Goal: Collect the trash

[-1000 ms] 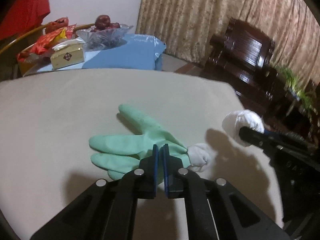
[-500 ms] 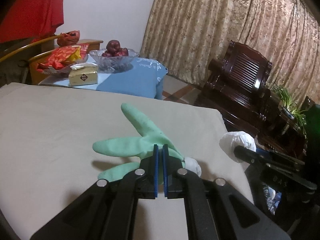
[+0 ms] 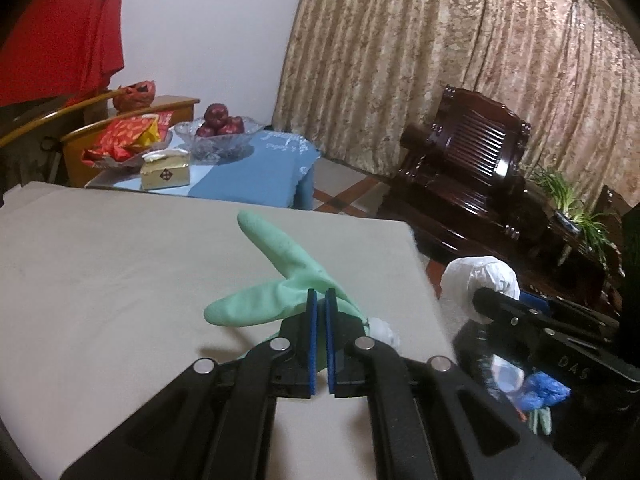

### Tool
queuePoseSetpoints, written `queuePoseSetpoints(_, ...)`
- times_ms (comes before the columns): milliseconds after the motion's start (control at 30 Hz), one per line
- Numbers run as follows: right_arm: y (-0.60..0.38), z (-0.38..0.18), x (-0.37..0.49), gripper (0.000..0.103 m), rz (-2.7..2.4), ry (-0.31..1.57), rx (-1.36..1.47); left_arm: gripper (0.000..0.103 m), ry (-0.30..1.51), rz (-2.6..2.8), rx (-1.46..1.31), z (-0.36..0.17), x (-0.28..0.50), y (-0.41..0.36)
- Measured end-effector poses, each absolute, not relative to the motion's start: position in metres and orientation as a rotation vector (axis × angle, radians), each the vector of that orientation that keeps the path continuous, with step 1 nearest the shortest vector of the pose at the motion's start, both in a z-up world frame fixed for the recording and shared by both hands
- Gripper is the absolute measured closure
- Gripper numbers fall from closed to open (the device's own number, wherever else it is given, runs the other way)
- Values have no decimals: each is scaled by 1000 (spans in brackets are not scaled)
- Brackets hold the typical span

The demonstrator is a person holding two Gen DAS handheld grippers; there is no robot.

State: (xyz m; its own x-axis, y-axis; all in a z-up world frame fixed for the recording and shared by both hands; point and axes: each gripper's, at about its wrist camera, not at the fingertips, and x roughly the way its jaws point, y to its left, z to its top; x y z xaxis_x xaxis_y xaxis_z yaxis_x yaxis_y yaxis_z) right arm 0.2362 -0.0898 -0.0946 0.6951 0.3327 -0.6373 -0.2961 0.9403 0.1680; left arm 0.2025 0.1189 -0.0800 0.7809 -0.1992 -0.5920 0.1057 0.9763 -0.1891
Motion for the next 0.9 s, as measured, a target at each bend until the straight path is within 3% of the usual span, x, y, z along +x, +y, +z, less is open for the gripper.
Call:
queuePoseSetpoints(667, -198, -64, 136, 74, 191, 655, 81, 103, 606, -357, -91, -43, 149, 6)
queuePoseSetpoints(900, -233, -77, 122, 74, 127, 679, 108, 103, 651, -397, -80, -55, 149, -18)
